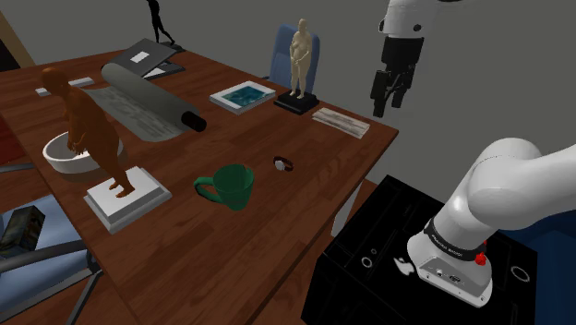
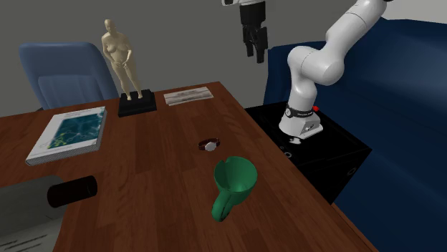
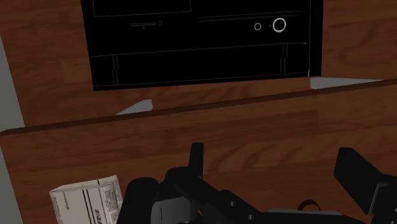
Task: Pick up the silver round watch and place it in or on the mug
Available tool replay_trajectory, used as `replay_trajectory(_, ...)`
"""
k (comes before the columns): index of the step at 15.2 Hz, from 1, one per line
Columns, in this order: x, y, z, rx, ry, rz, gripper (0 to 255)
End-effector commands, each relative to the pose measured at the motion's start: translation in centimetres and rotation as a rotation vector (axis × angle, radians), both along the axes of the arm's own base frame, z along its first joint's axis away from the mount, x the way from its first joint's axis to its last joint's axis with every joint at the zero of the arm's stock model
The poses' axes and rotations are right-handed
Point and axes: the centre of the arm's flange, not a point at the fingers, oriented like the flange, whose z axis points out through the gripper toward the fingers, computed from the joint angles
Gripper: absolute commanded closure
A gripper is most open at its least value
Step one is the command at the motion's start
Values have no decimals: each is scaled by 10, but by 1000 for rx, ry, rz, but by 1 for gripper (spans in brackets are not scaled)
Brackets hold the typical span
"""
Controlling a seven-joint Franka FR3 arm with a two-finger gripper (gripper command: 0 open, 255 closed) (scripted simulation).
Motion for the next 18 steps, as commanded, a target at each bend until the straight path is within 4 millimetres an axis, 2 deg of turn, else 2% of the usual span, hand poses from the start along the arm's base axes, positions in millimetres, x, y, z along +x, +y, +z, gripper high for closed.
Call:
replay_trajectory(1, 0, 0, 0, 0, 0, 0, 0)
replay_trajectory(18, 164, 89, -115, 73, -18, 59, 0)
